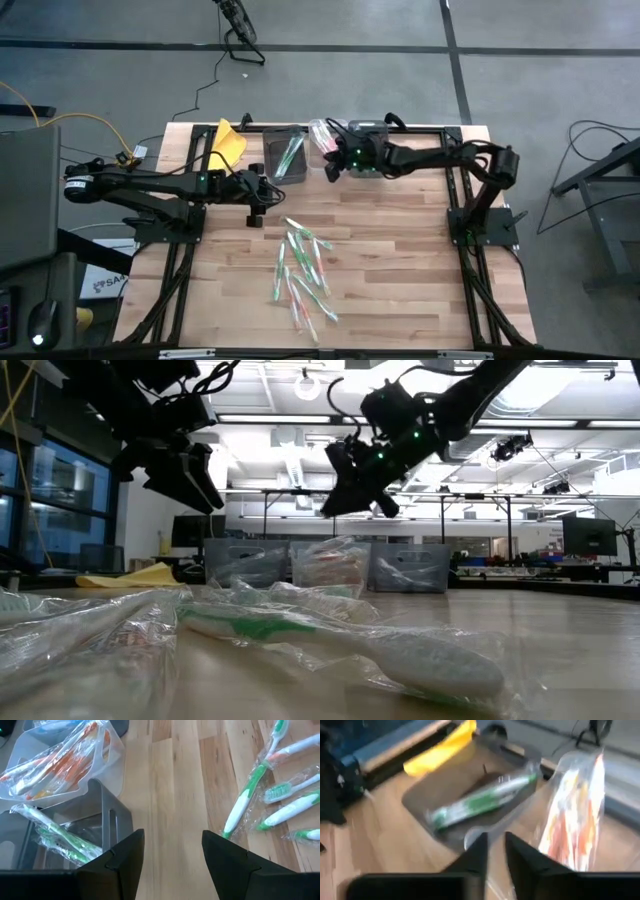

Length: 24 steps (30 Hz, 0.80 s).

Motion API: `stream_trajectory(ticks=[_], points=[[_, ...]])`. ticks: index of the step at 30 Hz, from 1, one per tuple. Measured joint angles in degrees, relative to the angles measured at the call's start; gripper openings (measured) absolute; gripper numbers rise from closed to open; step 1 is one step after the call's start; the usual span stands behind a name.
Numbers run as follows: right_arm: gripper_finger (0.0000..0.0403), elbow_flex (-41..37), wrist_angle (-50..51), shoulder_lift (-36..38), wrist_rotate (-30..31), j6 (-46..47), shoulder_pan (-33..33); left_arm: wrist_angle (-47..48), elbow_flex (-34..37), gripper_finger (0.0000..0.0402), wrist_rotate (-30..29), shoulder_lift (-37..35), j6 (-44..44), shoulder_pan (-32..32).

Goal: Pick & Place Toothbrushes
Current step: Put the orange toothbrush into the transparent bin

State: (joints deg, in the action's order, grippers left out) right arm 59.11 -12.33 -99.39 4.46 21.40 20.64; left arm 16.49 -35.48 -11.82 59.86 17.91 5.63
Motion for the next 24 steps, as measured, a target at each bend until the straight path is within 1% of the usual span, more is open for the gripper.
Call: stream_trajectory(ticks=[1, 2, 3, 7, 14, 17, 18, 22, 24], points=[[0.0033, 0.07, 1.19, -0.1, -1.04, -0.03, 0.3, -0.02, 0.0, 0.0193, -0.01, 0.0, 0.0, 0.0], [0.0017, 0.09, 2.56, -0.12, -1.99, -0.1, 0.58, -0.04, 0.0, 0.0193, -0.01, 0.0, 0.02, 0.0], [0.0011, 0.21, 3.37, -0.17, -2.29, -0.09, 0.86, -0.03, 0.0, 0.0193, 0.0, 0.0, 0.02, 0.0], [0.0003, 0.36, 6.49, -0.32, -3.53, 0.01, 1.55, 0.0, 0.0, 0.0193, 0.01, 0.0, 0.0, 0.0], [0.0002, 0.36, 6.26, -0.59, -4.69, 0.01, 1.54, -0.02, 0.0, 0.0193, 0.03, 0.0, 0.0, 0.0], [0.0002, 0.36, 6.26, -2.59, -4.61, 0.51, 1.54, -0.04, 0.0, 0.0193, 0.03, 0.0, 0.02, 0.0], [0.0002, 0.33, 6.48, -3.47, -3.86, 0.69, 1.55, 0.0, 0.0, 0.0193, 0.03, 0.0, 0.02, 0.0], [0.0002, 0.27, 6.74, -4.31, 4.37, 1.4, 1.54, 0.05, 0.0, 0.0193, 0.03, 0.0, 0.02, 0.0], [0.0002, 0.29, 6.07, -4.21, 6.18, 1.45, 1.55, 0.15, 0.0, 0.0193, 0.03, 0.0, 0.01, 0.0]])
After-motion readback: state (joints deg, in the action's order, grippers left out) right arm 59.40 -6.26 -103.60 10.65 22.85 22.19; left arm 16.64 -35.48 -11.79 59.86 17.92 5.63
